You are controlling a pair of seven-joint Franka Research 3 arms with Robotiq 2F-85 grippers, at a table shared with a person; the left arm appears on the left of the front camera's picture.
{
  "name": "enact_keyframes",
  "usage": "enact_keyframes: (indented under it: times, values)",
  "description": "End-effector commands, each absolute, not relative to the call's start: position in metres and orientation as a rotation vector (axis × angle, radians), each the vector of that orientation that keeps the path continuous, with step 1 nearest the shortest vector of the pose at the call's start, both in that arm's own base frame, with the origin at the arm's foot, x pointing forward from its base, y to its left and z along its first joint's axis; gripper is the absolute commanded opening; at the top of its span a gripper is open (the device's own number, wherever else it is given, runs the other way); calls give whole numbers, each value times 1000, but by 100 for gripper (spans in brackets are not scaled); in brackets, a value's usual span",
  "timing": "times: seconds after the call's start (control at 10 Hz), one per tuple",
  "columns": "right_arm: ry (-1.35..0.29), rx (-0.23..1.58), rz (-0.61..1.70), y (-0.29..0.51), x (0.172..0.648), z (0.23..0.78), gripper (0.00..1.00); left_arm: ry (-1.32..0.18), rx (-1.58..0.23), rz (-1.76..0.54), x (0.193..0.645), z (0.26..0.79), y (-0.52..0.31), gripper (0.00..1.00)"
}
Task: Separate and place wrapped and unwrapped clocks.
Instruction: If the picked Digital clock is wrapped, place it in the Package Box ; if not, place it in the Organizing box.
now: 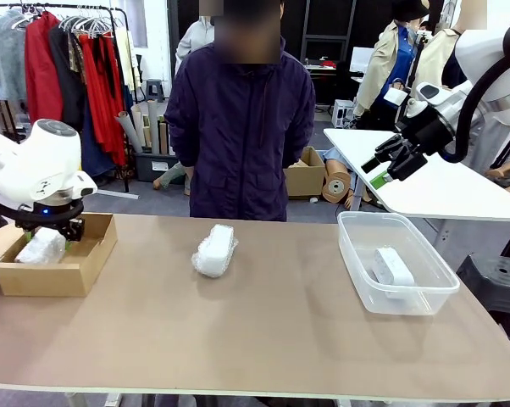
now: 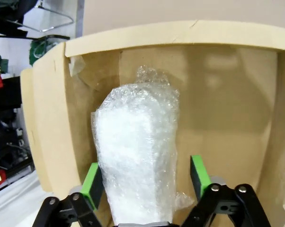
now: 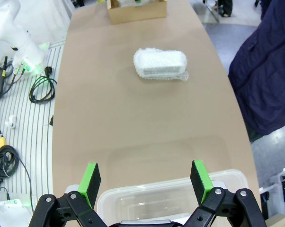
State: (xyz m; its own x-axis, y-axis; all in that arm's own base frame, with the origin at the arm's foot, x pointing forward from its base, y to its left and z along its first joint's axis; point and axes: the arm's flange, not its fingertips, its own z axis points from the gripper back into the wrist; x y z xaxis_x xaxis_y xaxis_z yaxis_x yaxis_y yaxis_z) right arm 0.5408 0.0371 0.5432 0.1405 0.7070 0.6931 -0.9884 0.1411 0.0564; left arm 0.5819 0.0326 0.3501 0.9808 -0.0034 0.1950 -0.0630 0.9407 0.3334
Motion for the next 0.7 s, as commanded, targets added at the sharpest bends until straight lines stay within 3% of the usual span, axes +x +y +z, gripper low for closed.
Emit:
enact_keyframes:
  times: [0.0,0.6]
  values:
    - [-589,587,1319,39,542,546,100,-232,363,40,574,365,32,100]
    - [-589,587,1319,39,542,546,100,-305,238,100,553,419,42,100]
